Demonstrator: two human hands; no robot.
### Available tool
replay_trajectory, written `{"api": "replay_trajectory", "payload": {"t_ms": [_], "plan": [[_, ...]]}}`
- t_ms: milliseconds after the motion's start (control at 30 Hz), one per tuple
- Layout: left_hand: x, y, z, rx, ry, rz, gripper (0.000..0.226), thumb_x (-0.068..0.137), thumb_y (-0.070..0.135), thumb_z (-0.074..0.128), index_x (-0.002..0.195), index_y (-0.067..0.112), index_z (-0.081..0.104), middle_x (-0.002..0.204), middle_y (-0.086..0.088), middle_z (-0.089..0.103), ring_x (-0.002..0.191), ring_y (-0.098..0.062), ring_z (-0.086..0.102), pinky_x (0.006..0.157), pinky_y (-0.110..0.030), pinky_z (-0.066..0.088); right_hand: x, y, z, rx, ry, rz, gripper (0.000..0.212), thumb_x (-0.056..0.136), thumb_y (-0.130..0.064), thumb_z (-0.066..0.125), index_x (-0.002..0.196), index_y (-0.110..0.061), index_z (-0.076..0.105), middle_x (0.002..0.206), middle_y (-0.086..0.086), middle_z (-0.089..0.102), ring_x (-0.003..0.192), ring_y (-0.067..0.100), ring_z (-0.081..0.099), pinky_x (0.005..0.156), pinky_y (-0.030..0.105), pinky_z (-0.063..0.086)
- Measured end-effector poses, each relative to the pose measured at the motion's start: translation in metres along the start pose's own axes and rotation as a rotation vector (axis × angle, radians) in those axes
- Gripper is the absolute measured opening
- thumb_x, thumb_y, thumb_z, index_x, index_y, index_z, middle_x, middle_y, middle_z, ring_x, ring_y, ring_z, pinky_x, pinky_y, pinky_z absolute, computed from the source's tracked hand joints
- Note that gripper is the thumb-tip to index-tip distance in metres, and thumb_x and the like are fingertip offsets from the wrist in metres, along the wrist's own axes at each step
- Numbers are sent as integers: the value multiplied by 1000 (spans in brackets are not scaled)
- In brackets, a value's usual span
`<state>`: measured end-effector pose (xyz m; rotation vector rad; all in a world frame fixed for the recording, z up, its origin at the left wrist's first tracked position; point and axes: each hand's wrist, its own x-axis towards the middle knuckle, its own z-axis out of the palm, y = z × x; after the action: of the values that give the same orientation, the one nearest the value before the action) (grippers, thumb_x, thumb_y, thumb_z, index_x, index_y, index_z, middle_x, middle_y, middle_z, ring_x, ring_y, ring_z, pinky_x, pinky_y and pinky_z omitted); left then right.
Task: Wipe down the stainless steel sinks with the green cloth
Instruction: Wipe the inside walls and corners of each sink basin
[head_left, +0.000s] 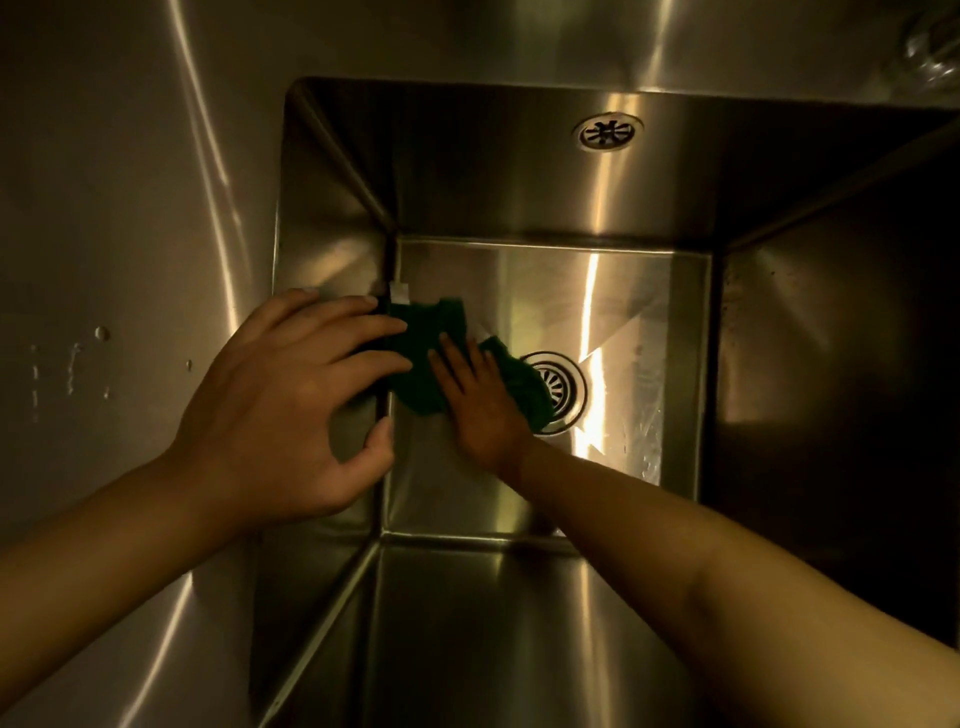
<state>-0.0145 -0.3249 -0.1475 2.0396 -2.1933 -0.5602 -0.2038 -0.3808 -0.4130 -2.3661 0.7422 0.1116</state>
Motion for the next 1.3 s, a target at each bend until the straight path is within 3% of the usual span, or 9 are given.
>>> {"api": "replay_trajectory", "payload": {"t_ms": [200, 333, 433, 533, 700, 900, 1000, 1167, 1300], "plan": [[-1, -1, -1, -5, -31, -7, 49, 84, 46, 60, 123, 19, 74, 137, -2, 67, 136, -24, 55, 122, -42, 25, -53, 4, 12, -81, -178, -244, 80, 94, -16, 54, 162, -15, 11, 170, 11, 2, 154, 43, -1, 125, 54, 2], [-1, -2, -1, -12, -28, -10, 49, 83, 46, 62, 122, 19, 75, 137, -2, 67, 136, -23, 55, 122, -40, 24, -113, 35, 2, -176, -374, -363, 100, 88, -14, 64, 163, -23, -2, 170, 2, -11, 155, 34, -13, 125, 49, -4], [-1, -2, -1, -14, -20, -3, 46, 82, 44, 63, 119, 19, 76, 135, -2, 68, 134, -24, 56, 121, -40, 25, -154, 64, -18, -224, -486, -289, 109, 87, -7, 64, 160, -29, -14, 167, -4, -24, 153, 29, -24, 124, 49, -5], [-2, -2, -2, -22, -24, -5, 45, 83, 44, 62, 118, 19, 76, 133, -2, 69, 134, -25, 57, 121, -40, 25, -185, 82, -40, -273, -545, -69, 115, 87, -4, 63, 156, -32, -25, 163, -6, -34, 151, 30, -27, 126, 50, 0], [-1, -3, -2, -30, -30, -9, 45, 83, 45, 60, 117, 20, 76, 132, 0, 69, 133, -24, 57, 123, -35, 20, -197, 103, -71, -206, -404, 287, 103, 95, -30, 61, 158, -23, -20, 164, 1, -30, 153, 36, -19, 125, 58, 10], [-1, -3, 0, -34, -13, -6, 43, 82, 43, 62, 115, 19, 77, 130, 0, 70, 133, -24, 58, 121, -38, 24, -127, 122, -93, 55, 50, 728, 90, 92, -15, 54, 163, -19, -1, 170, 2, -9, 155, 36, 6, 123, 53, 24], [-1, -3, 0, -34, 1, -3, 43, 82, 43, 62, 115, 18, 77, 130, -1, 70, 133, -24, 58, 122, -37, 24, -79, 139, -107, -26, 174, 755, 84, 90, -32, 44, 162, -18, 2, 170, 7, 2, 155, 37, 5, 126, 54, 11], [-1, -2, 0, -28, -6, -12, 44, 83, 43, 63, 116, 18, 77, 131, 0, 70, 133, -23, 58, 122, -38, 24, -3, 129, -106, -37, 228, 739, 84, 91, -20, 52, 161, -9, 7, 169, 14, 1, 153, 45, 2, 126, 51, 7], [-1, -2, 1, -15, -8, -21, 45, 82, 44, 62, 117, 19, 77, 132, 0, 70, 133, -23, 57, 122, -37, 24, 17, 79, -82, -29, 197, 529, 88, 89, -5, 54, 162, -11, 6, 170, 13, -3, 155, 40, -5, 126, 52, 1]]}}
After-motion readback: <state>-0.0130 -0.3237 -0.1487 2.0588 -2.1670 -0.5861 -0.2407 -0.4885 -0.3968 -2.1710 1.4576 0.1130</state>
